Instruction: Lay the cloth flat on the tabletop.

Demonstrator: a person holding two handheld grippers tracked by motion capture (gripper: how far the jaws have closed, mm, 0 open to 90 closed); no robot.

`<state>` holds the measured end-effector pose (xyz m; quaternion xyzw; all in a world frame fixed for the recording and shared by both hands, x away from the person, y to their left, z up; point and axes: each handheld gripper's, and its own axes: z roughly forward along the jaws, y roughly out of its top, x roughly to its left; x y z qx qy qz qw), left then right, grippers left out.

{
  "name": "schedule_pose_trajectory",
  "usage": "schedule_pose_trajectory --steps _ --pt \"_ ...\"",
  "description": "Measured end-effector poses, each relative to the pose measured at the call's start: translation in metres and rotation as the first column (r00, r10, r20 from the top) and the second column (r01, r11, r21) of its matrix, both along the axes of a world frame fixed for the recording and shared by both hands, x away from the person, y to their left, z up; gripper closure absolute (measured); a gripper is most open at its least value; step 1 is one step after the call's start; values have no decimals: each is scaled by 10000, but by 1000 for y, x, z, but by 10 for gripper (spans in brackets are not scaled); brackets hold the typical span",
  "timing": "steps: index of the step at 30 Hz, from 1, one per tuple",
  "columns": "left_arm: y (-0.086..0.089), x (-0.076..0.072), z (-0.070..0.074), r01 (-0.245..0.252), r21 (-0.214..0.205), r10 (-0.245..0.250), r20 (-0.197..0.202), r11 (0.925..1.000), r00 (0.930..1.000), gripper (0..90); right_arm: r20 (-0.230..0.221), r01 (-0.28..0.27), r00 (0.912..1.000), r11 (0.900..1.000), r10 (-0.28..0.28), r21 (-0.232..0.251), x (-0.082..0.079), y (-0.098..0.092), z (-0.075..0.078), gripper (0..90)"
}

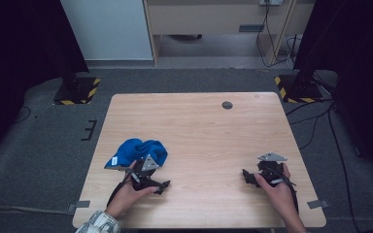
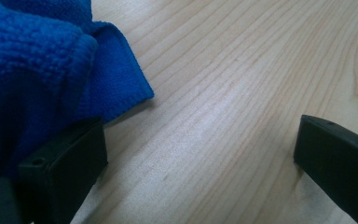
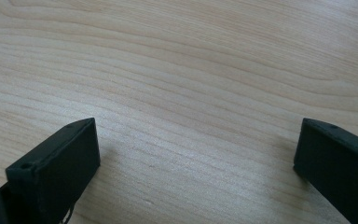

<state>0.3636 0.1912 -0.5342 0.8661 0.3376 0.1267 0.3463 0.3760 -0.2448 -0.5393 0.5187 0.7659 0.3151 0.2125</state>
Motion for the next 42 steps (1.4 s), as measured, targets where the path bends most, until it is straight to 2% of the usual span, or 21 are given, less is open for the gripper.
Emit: schedule_pose_trajectory --steps 3,4,7,13,16,19,21,22,27,30,34,40,42 --pt "-1 -1 2 103 -32 -104 -69 9999 9999 36 -1 6 10000 10000 -6 1 0 0 0 4" --pt "-1 -2 5 125 -194 -125 -2 9997 9999 42 -1 -3 10000 10000 3 7 0 0 0 4" --pt "-2 -3 9 148 -279 -146 90 9995 9999 46 -1 7 10000 10000 -7 0 0 0 0 4" --pt "-3 -9 21 259 -662 -234 379 9975 9990 57 -3 1 10000 10000 -1 9 0 0 0 4" --pt "-4 -13 32 329 -930 -264 710 9951 9971 58 -1 9 10000 10000 -9 8 0 0 0 4" --pt "-3 -14 38 269 -953 -188 849 9951 9962 62 -1 13 10000 10000 -13 -2 0 0 0 4" --pt "-2 -12 46 208 -1159 -98 948 9930 9954 62 -7 14 10000 10000 -14 15 0 0 0 4" --pt "0 -8 54 60 -1225 73 1075 9925 9942 62 1 29 10000 10000 -29 8 0 0 0 4" --pt "10 3 67 -401 -1219 561 1307 9917 9898 62 0 34 10000 10000 -34 11 0 0 0 4" --pt "24 18 78 -723 -1254 898 1401 9895 9861 59 -1 25 10000 10000 -25 4 0 0 0 4" --pt "37 28 83 -1012 -1323 1198 1408 9860 9828 56 0 34 10000 10000 -34 9 0 0 0 4" --pt "62 45 84 -1519 -1053 1663 1448 9828 9754 53 -1 57 10000 10000 -57 15 1 1 0 4" --pt "74 51 82 -1792 -978 1917 1372 9789 9718 53 -10 51 10000 10000 -51 30 1 1 0 4"
